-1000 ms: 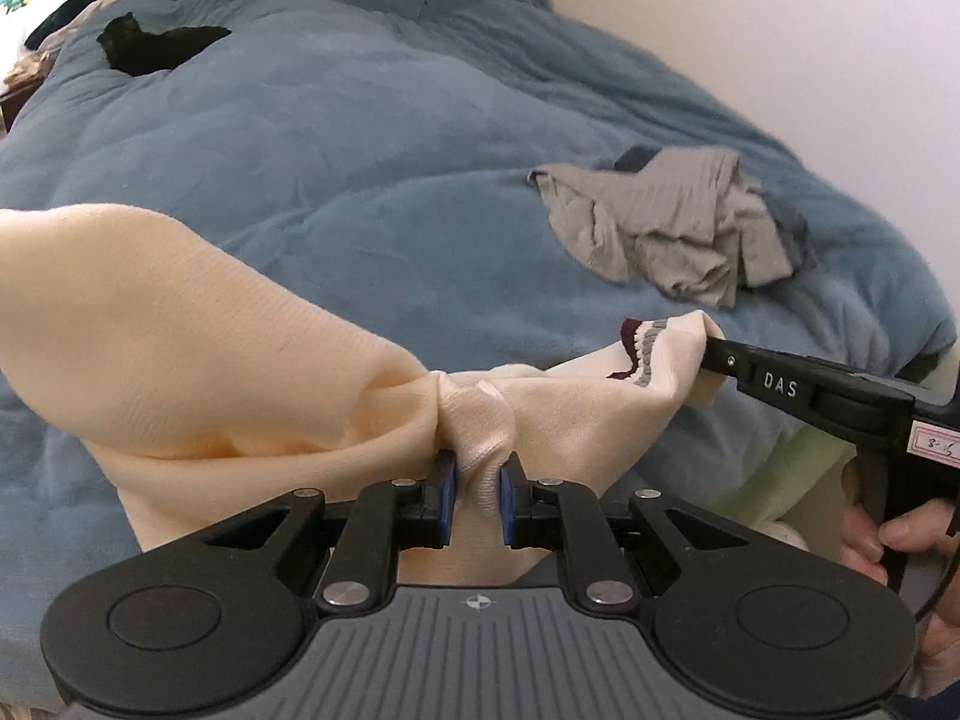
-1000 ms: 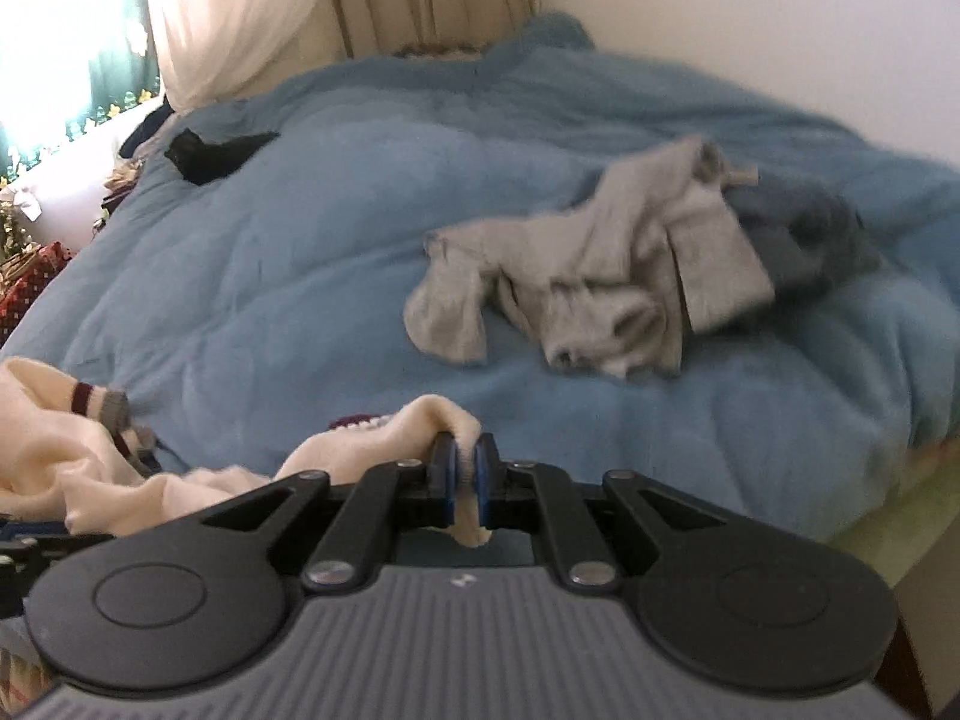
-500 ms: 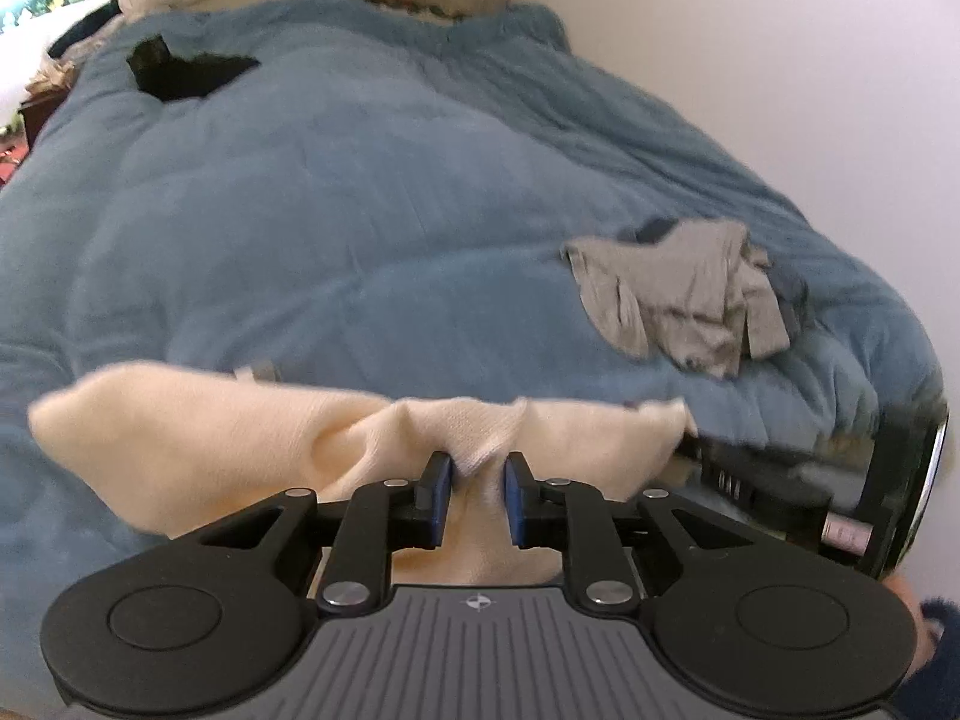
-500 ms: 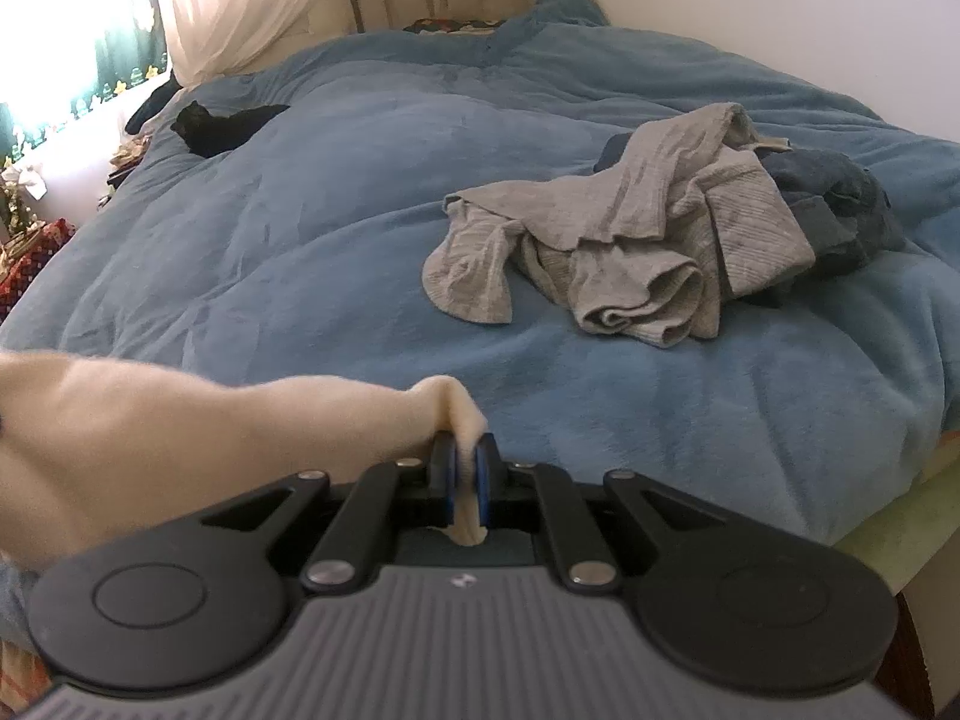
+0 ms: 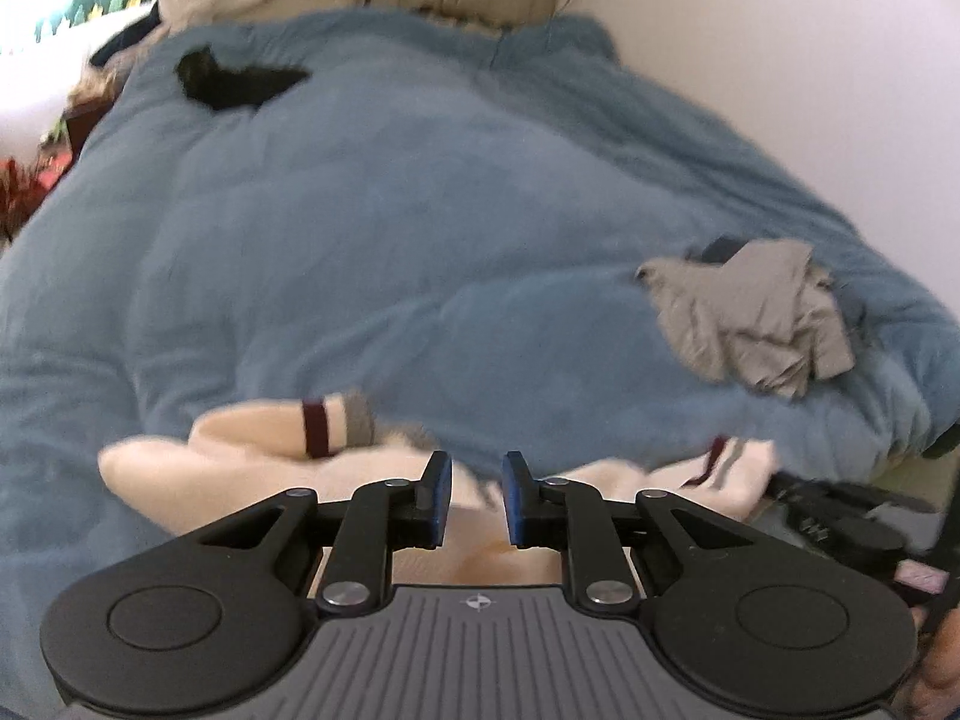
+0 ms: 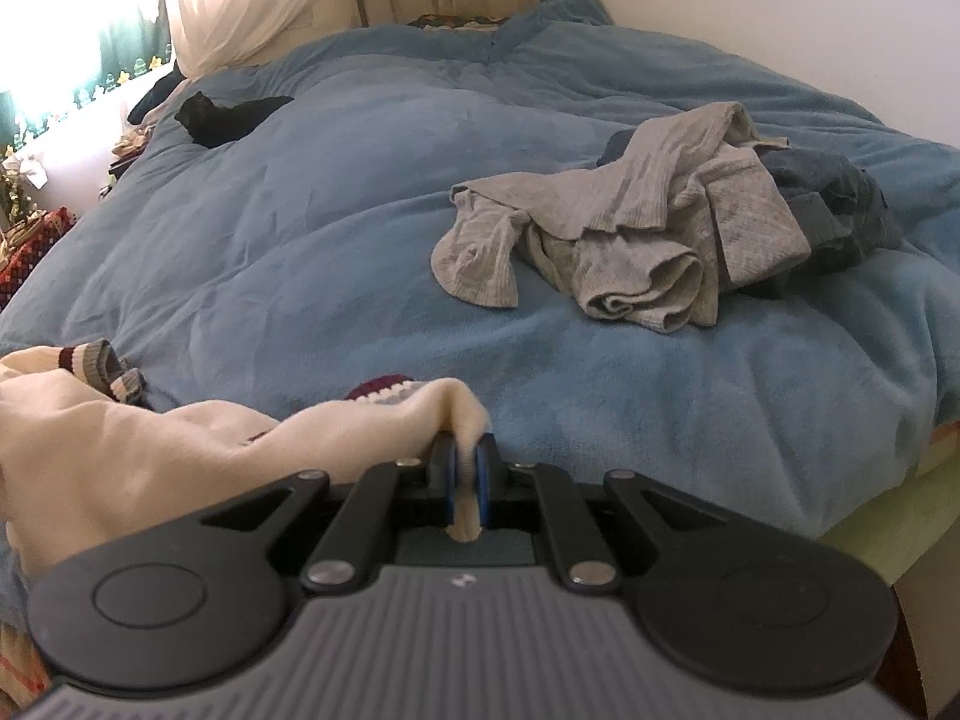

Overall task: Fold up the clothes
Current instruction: 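Grasp the vest hem with the left gripper beside the right gripper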

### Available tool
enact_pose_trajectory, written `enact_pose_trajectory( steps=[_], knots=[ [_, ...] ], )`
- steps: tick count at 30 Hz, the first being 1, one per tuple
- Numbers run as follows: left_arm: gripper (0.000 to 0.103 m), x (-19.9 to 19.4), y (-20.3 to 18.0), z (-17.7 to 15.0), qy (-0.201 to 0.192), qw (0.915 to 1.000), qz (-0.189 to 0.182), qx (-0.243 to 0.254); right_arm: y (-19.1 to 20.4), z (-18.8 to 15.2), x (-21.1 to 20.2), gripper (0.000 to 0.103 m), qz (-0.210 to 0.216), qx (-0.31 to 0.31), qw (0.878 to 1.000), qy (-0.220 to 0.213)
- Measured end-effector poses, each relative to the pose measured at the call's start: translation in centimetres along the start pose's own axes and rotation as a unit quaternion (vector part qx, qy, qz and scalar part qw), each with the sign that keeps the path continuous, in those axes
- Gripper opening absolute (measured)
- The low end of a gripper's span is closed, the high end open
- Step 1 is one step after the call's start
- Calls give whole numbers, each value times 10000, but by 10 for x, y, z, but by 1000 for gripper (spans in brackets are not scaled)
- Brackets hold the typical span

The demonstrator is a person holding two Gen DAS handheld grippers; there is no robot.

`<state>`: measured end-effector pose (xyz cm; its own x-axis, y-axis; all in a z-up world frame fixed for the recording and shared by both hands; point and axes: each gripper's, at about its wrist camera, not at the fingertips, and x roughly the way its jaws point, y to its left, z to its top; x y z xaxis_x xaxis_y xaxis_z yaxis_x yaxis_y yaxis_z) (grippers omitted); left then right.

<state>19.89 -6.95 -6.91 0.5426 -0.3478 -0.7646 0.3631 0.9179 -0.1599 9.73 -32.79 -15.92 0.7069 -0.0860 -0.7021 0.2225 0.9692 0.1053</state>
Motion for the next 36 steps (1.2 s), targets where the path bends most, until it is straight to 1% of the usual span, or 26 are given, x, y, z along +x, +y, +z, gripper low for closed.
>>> enact_pose_trajectory(
  steps=[6, 10, 12, 15, 17, 19, 21, 23, 25, 27, 30, 31, 32, 36],
  knots=[
    [18, 15, 7, -31, 498, 9988, 12, -17, 3, -3, -2, 8, -24, -64, 10000, 38],
    [18, 26, 6, -49, 683, 9976, 114, 6, 6, -6, 1, 8, -36, -152, 9998, 93],
    [18, 26, 6, -55, 669, 9976, 153, 38, 7, -7, 1, 8, -36, -193, 9998, 104],
    [18, 20, 7, -52, 578, 9983, 93, 10, 7, -7, 2, 8, -54, -240, 9996, 116],
    [18, 12, 9, -46, 465, 9989, 22, -21, 7, -7, 1, 8, -67, -246, 9996, 134],
    [19, 4, 10, -39, 296, 9996, 29, 21, 8, -8, 0, 8, -58, -235, 9996, 151],
    [27, 0, 10, -32, 114, 9997, 158, 134, 7, -8, -2, 8, -48, -228, 9996, 166],
    [44, 2, 14, -25, 12, 9992, 345, 205, 7, -9, -3, 8, -43, -241, 9995, 176],
    [50, 9, 20, -20, 94, 9990, 406, 185, 7, -9, -3, 8, -41, -255, 9995, 183],
    [51, 18, 27, -18, 246, 9987, 438, 120, 7, -10, -4, 8, -44, -263, 9995, 188],
    [53, 29, 34, -20, 468, 9982, 381, 21, 7, -9, -4, 8, -48, -259, 9995, 194],
    [56, 30, 35, -21, 494, 9980, 378, 53, 8, -9, -3, 8, -51, -269, 9994, 196],
    [56, 31, 35, -22, 500, 9979, 405, 97, 8, -8, -3, 8, -57, -277, 9994, 201],
    [55, 36, 36, -26, 532, 9977, 365, 197, 10, -8, -1, 8, -73, -344, 9991, 225]
  ],
)
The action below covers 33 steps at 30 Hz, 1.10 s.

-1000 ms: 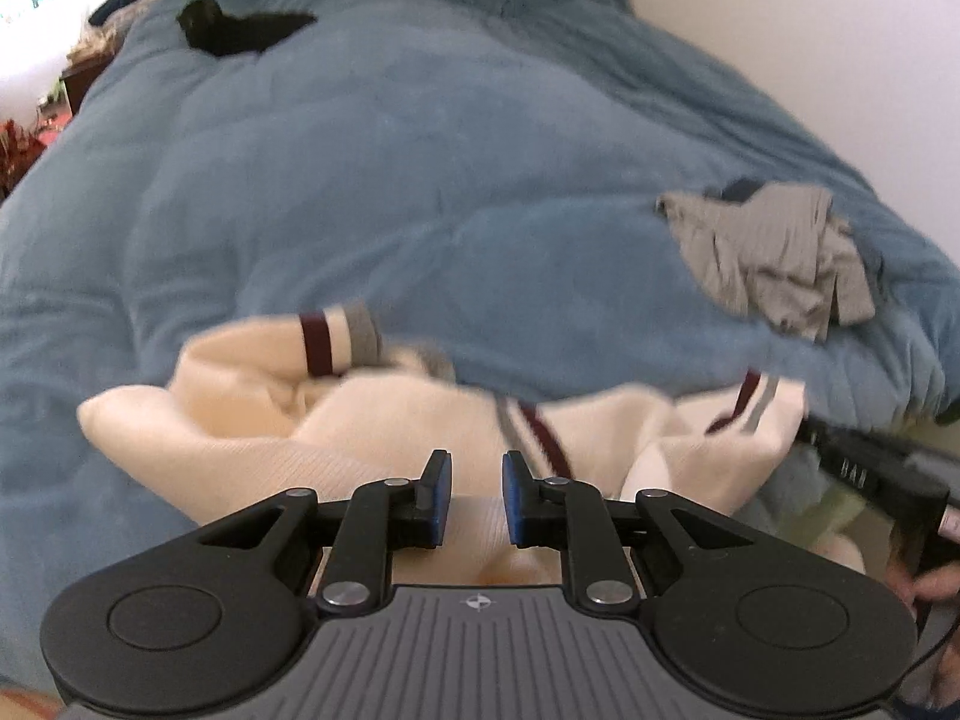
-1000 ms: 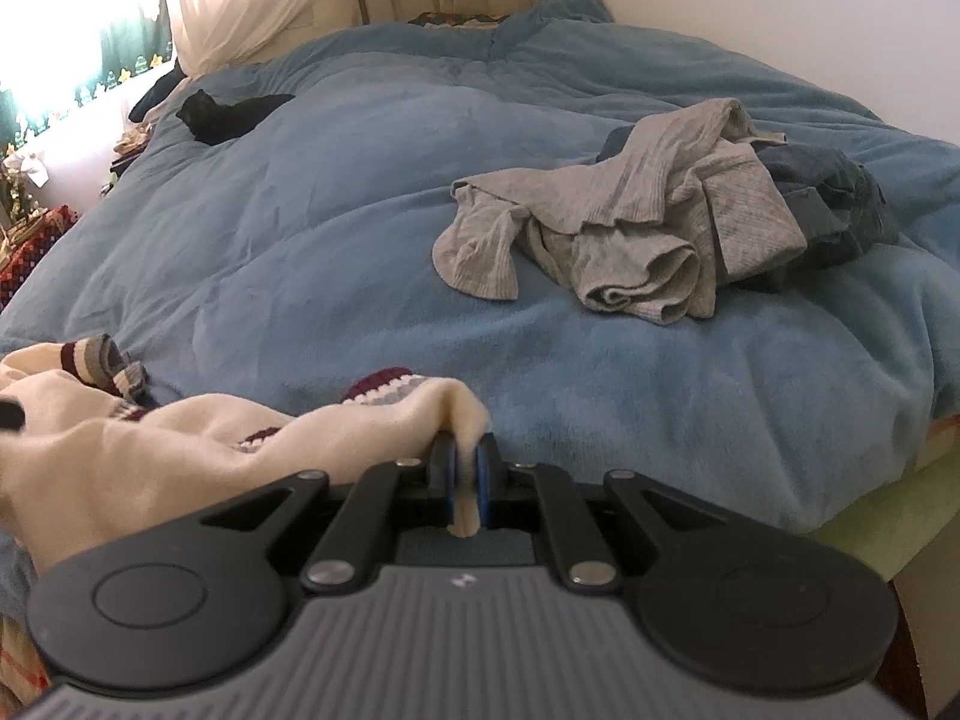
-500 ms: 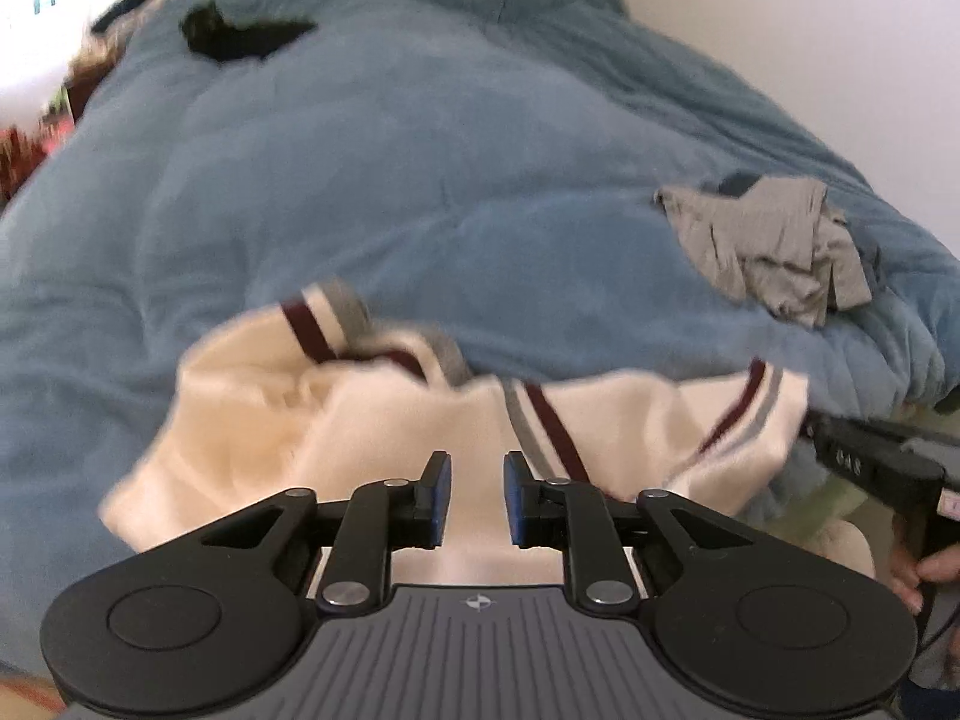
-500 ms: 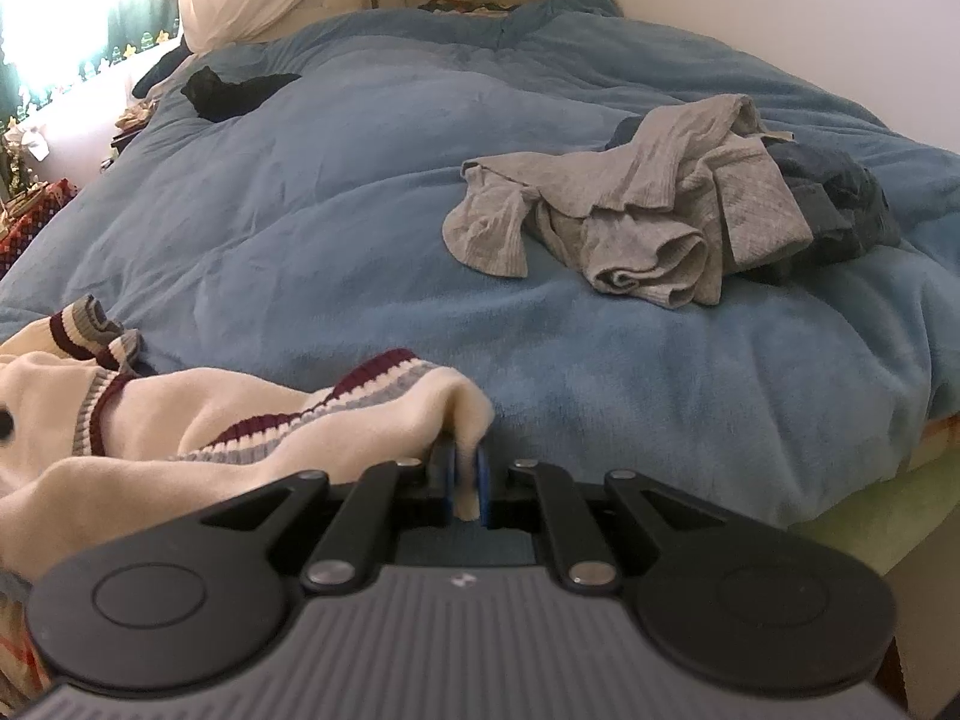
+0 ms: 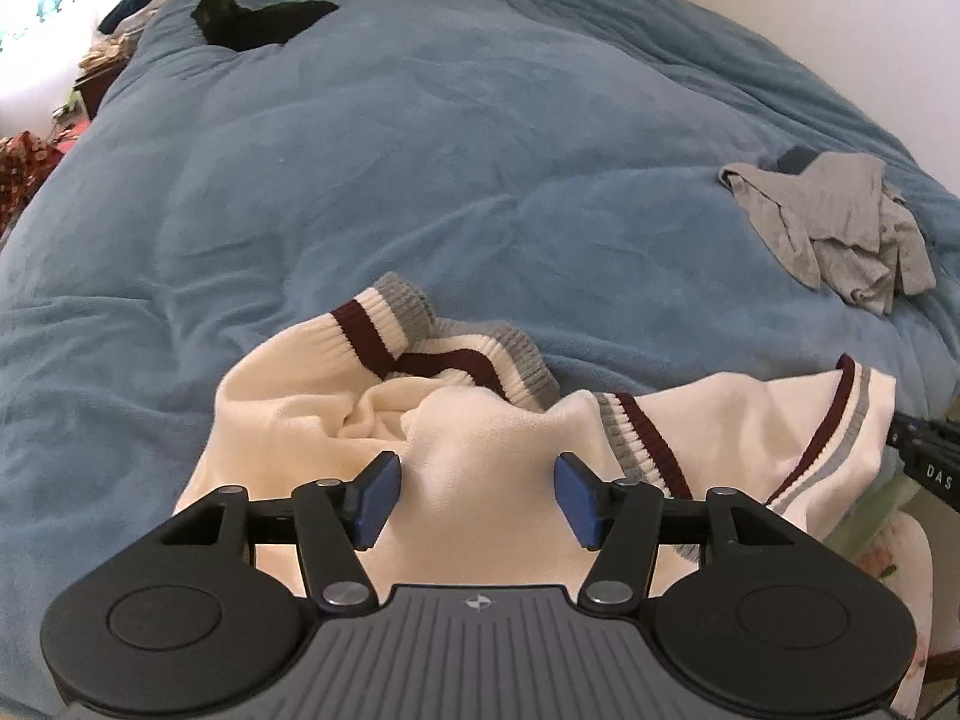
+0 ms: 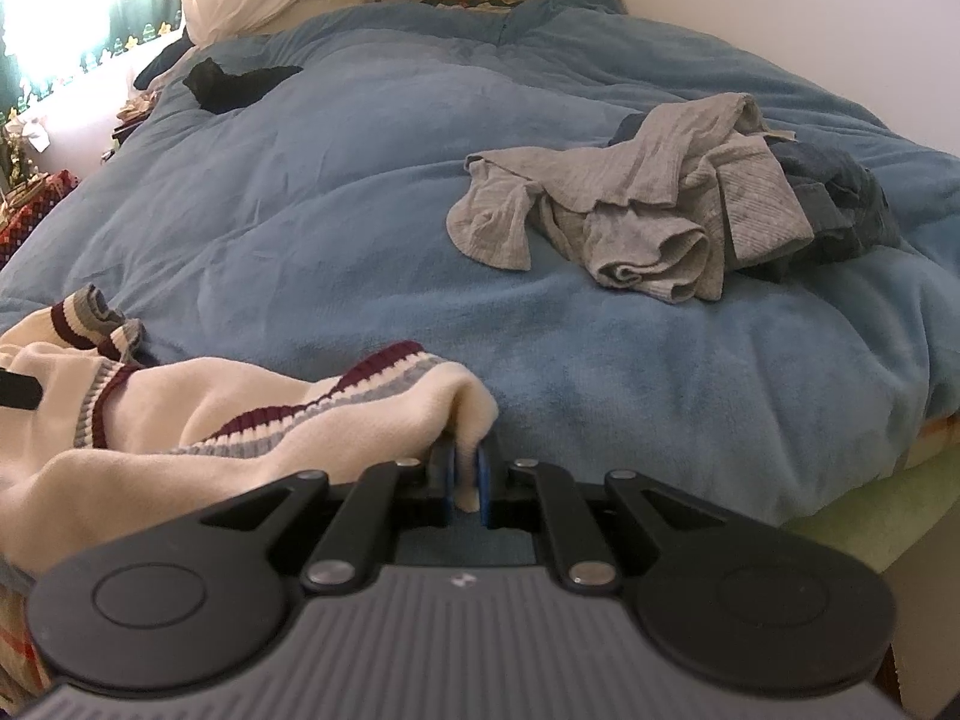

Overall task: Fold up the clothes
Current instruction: 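Grasp the vest hem with the left gripper beside the right gripper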

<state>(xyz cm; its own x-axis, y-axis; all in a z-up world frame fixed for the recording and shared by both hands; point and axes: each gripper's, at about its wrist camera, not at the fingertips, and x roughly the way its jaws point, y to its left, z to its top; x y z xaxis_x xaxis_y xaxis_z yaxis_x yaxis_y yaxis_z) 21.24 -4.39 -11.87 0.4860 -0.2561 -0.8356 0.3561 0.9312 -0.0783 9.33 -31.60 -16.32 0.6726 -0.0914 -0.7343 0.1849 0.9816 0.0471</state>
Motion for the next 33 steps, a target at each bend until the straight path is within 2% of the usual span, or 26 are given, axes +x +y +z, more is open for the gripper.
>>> enact_pose_trajectory(
  steps=[8, 11, 16, 20, 24, 29, 33],
  knots=[
    [30, 2, 0, -3, 15, 10000, -14, 39, 1, -3, 1, 8, -5, -105, 9999, 74],
    [30, -1, -1, -5, -20, 9999, 5, 153, 2, -3, 2, 9, 7, -129, 9999, 100],
    [44, 2, 3, -1, 25, 9999, 67, 136, 4, -2, 3, 9, 16, -171, 9998, 66],
    [46, 7, 1, 2, 42, 9997, 81, 207, 2, -1, 2, 9, 45, -95, 9999, 56],
    [46, 10, -6, 4, 74, 9995, -24, 301, 2, -1, 3, 12, 27, -107, 9999, 29],
    [36, 17, -14, 6, 234, 9986, 20, 475, 4, -2, 3, 18, -70, -77, 9999, -12],
    [35, 20, -20, 4, 201, 9986, 147, 476, 5, -4, 5, 33, -118, -113, 9999, 16]
  ],
)
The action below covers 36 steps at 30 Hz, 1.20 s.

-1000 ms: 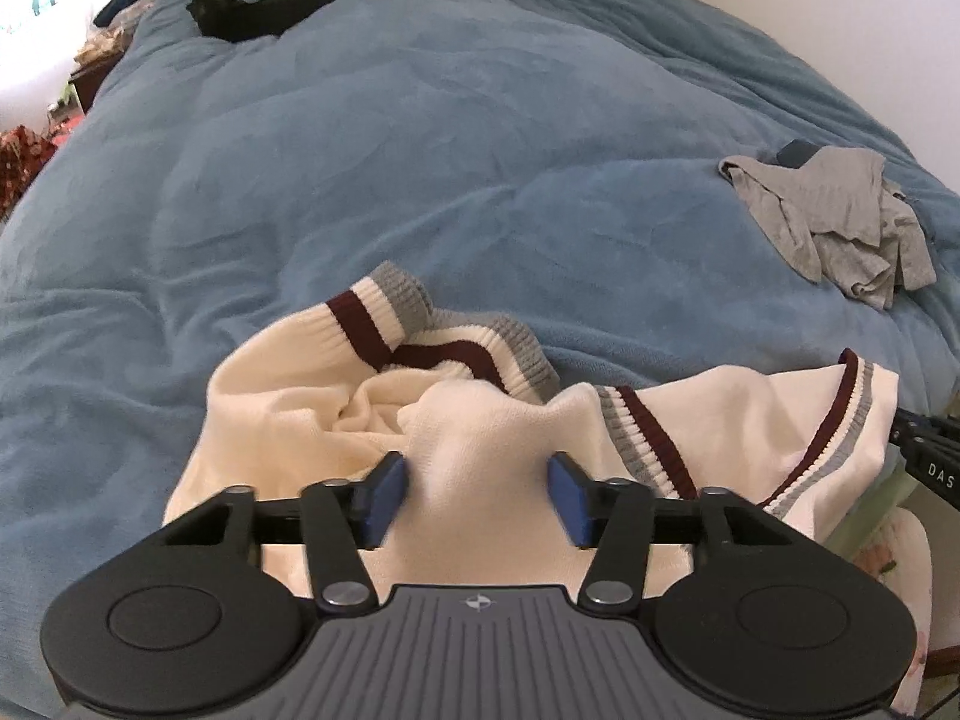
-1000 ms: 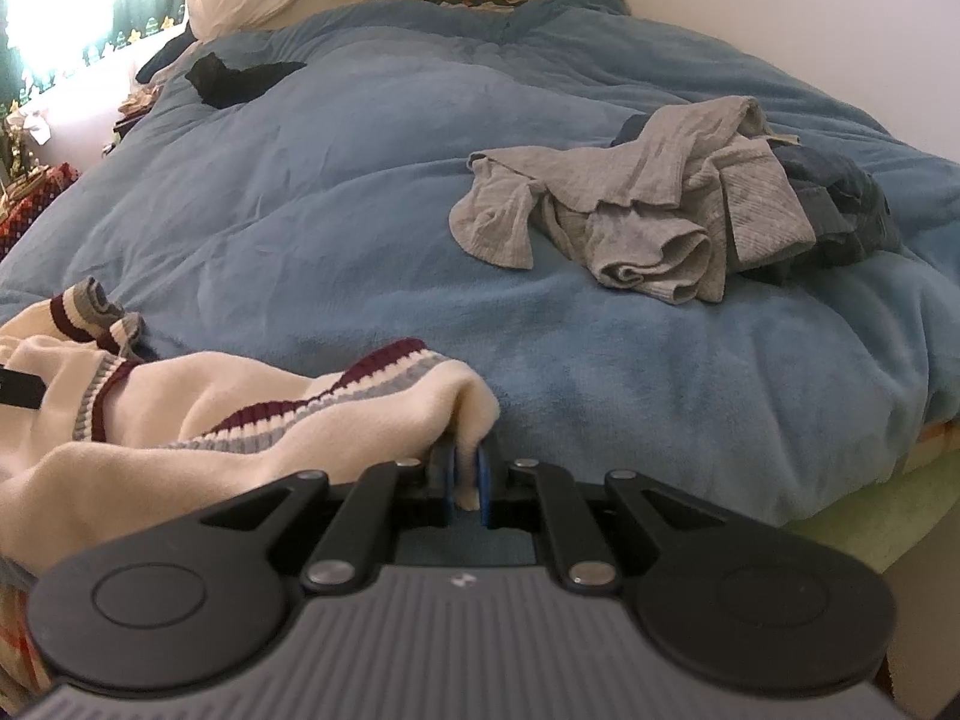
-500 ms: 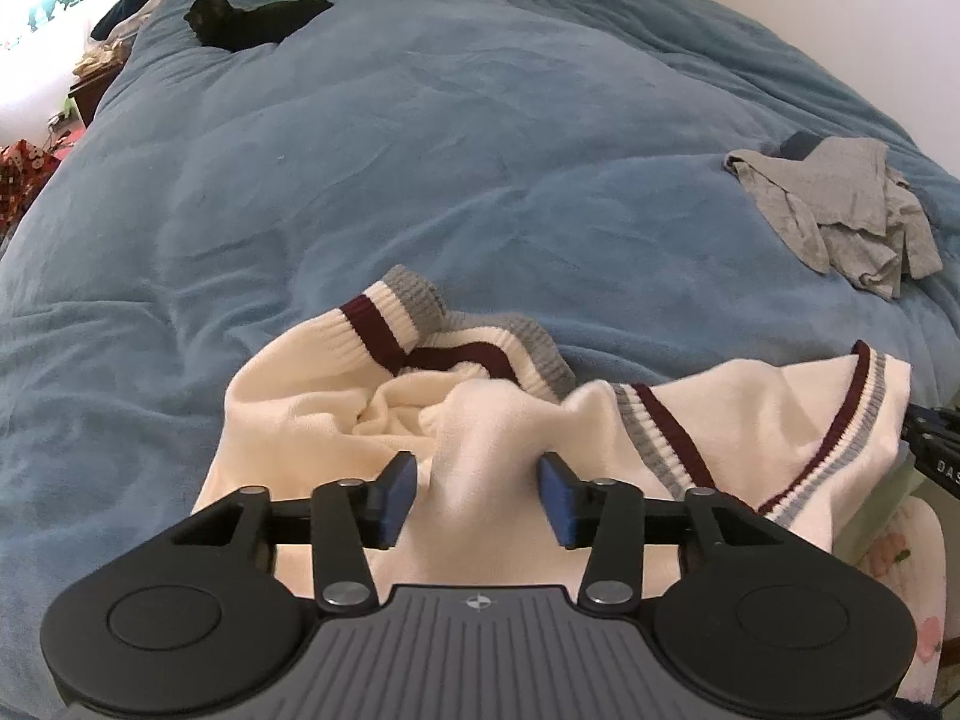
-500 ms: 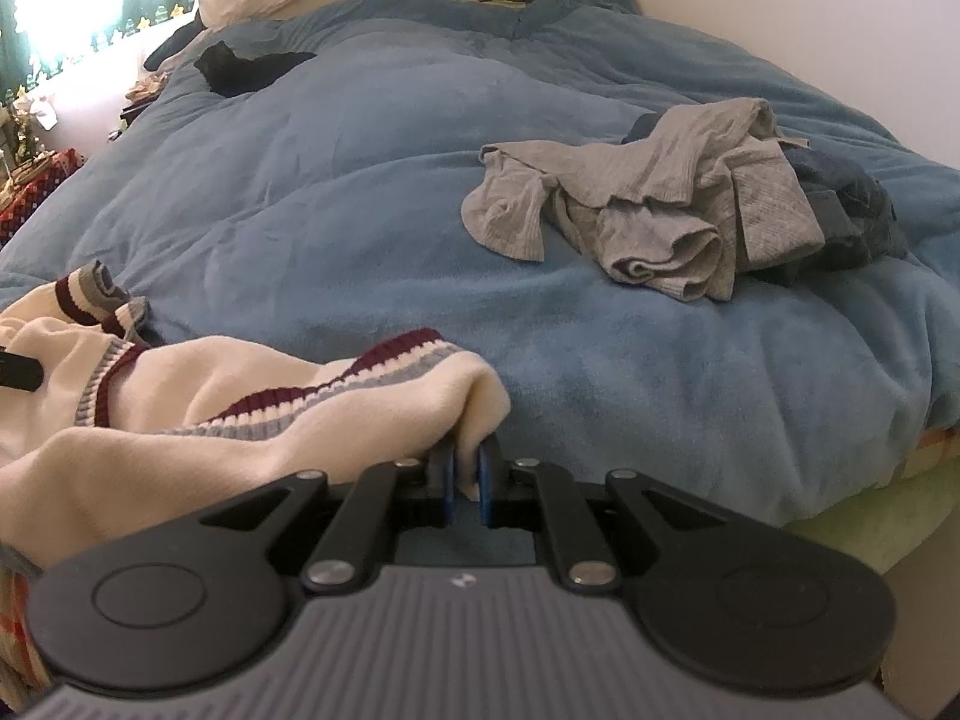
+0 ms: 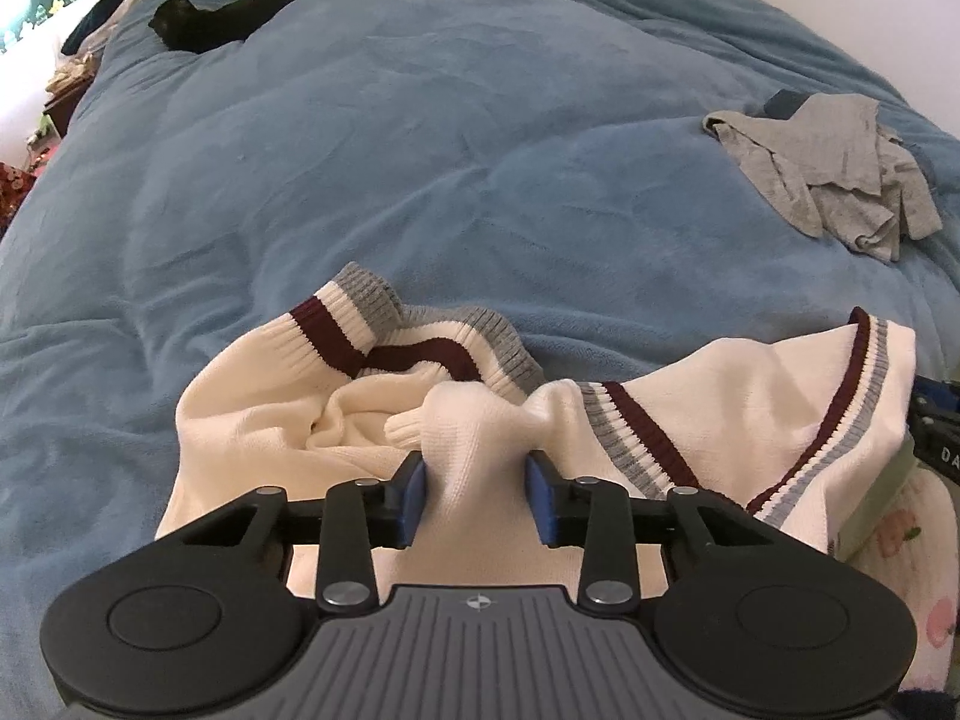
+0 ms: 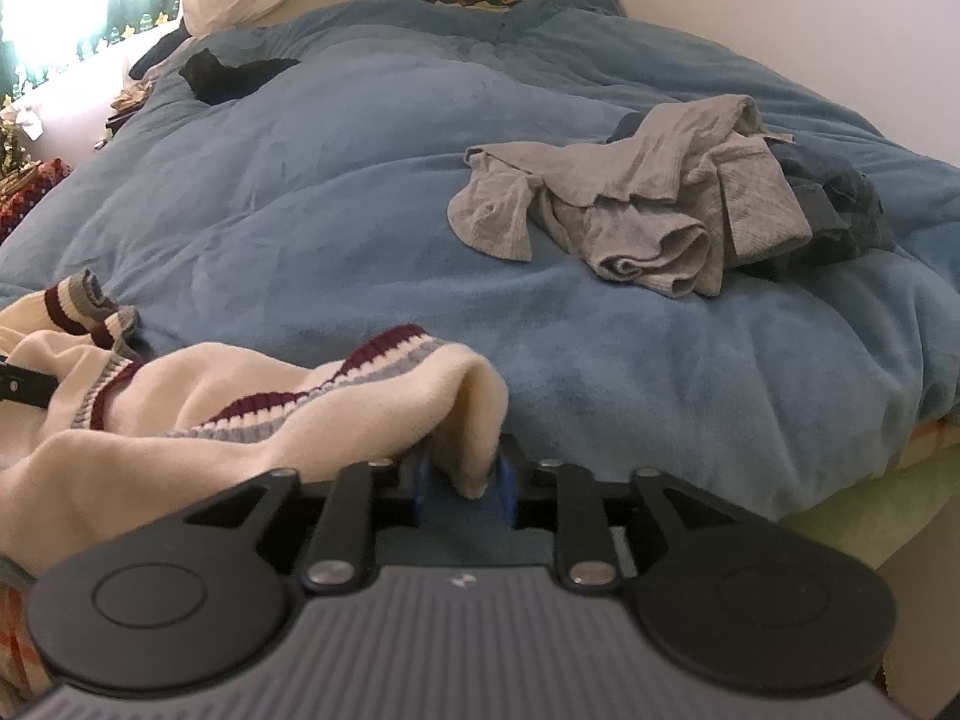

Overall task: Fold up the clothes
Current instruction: 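Grasp the vest hem with the left gripper beside the right gripper, then lift the vest by its hem with both grippers and carry it along the bed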

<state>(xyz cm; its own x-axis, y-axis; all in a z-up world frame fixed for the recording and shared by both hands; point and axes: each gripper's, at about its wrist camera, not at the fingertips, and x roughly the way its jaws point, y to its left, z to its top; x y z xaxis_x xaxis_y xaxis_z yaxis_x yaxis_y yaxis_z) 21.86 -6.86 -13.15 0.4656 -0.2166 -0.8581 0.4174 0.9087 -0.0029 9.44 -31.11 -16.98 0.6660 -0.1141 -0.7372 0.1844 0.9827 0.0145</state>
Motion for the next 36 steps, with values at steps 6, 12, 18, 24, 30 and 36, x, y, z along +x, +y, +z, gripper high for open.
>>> enact_pose_trajectory(
  steps=[6, 12, 18, 24, 30, 36],
  knots=[
    [33, -2, -2, -10, -405, 9992, 66, 22, 2, -2, 0, 60, -55, -188, 9997, -129],
    [22, -7, 5, -15, -468, 9989, -68, 45, -5, 1, 3, 74, -14, -148, 9998, -132],
    [9, -25, 15, -7, -575, 9974, -203, -385, 3, 10, -2, 6, 190, -134, 9996, -180],
    [9, -71, 28, 5, -1407, 9884, 2, -570, 11, 44, -21, 6, 276, -236, 9964, -769],
    [9, -103, 54, 24, -2065, 9738, 388, -871, 26, 94, -27, 5, 456, -472, 9897, -1272],
    [8, -72, 85, 32, -1946, 9701, 657, -1291, 51, 131, 8, 5, 589, -560, 9903, -1129]
  ],
)
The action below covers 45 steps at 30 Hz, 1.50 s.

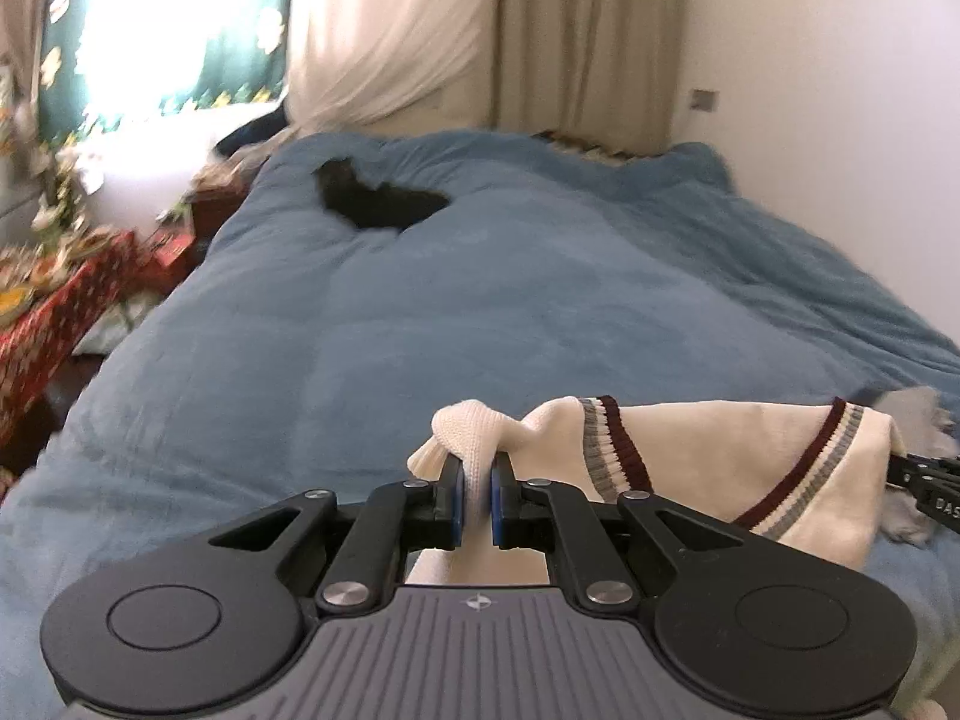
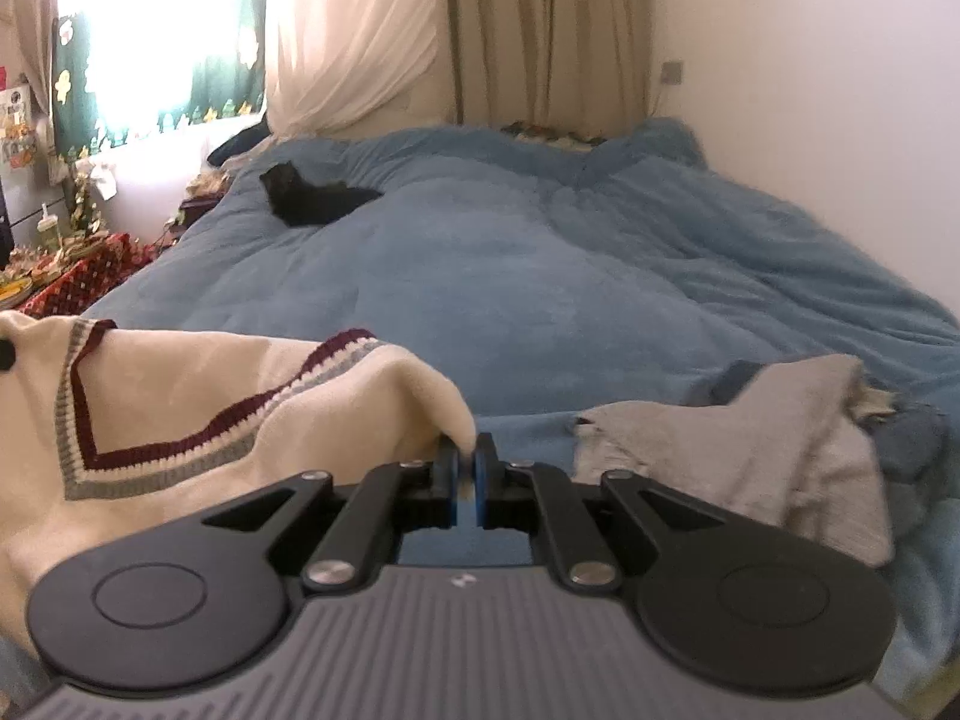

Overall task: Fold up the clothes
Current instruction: 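Lift the vest by its hem with both grippers and carry it along the bed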

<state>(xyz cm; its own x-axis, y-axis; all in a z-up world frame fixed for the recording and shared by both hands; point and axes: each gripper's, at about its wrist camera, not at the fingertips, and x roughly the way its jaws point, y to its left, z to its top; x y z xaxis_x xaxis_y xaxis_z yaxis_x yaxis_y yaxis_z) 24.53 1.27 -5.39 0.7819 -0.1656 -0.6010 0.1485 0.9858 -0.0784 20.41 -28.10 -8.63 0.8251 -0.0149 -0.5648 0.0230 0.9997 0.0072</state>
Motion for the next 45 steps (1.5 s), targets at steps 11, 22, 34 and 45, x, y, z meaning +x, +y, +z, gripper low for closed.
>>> enact_pose_trajectory(
  steps=[11, 22, 34, 45],
  knots=[
    [9, 61, 22, -38, 733, 9964, 285, -315, 45, -30, 71, 5, -134, -534, 9968, 581],
    [8, 86, 36, -4, 733, 9954, 255, -558, 38, 0, 113, 5, 58, -306, 9963, 804],
    [8, 152, 67, 91, 604, 9954, 384, -630, 55, 95, 193, 5, 160, -524, 9977, 389],
    [8, 191, 96, 196, 821, 9881, 528, -1189, 79, 235, 281, 5, 11, -529, 9973, 505]
  ],
)
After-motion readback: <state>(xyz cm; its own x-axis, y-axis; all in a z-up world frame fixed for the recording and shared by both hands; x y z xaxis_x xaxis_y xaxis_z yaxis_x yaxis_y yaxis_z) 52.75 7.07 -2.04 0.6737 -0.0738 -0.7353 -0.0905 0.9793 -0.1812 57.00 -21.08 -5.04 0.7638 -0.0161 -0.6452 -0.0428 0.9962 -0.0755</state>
